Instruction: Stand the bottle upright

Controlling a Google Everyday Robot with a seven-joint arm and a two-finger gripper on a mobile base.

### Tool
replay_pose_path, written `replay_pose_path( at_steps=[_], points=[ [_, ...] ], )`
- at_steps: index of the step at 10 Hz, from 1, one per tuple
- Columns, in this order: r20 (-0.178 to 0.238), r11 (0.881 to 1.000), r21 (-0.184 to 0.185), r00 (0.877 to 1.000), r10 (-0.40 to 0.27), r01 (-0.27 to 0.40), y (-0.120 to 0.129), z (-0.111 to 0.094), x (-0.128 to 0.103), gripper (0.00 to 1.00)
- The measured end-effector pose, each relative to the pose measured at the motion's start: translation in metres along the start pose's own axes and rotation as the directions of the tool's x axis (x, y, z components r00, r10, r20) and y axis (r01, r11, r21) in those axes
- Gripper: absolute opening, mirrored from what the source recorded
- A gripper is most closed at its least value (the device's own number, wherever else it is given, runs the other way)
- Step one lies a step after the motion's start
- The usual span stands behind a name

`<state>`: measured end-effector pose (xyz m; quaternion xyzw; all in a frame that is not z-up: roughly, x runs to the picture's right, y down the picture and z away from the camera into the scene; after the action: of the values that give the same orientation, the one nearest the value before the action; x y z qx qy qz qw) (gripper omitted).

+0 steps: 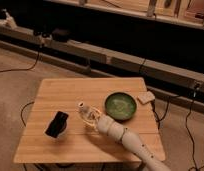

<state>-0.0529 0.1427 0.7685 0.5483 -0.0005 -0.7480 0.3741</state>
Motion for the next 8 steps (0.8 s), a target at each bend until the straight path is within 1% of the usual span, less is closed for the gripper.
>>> replay_pose_path(
  at_steps=[1, 2, 8],
  points=[
    [0.0, 1.0, 0.0, 1.0, 0.0, 0.0, 0.0, 0.0, 0.0, 0.43],
    [0.0, 1.0, 0.0, 1.0, 0.0, 0.0, 0.0, 0.0, 0.0001, 0.46],
    [0.0, 1.0, 0.0, 1.0, -0.001, 0.001, 0.0002, -0.0001, 0.0002, 0.46]
  ],
)
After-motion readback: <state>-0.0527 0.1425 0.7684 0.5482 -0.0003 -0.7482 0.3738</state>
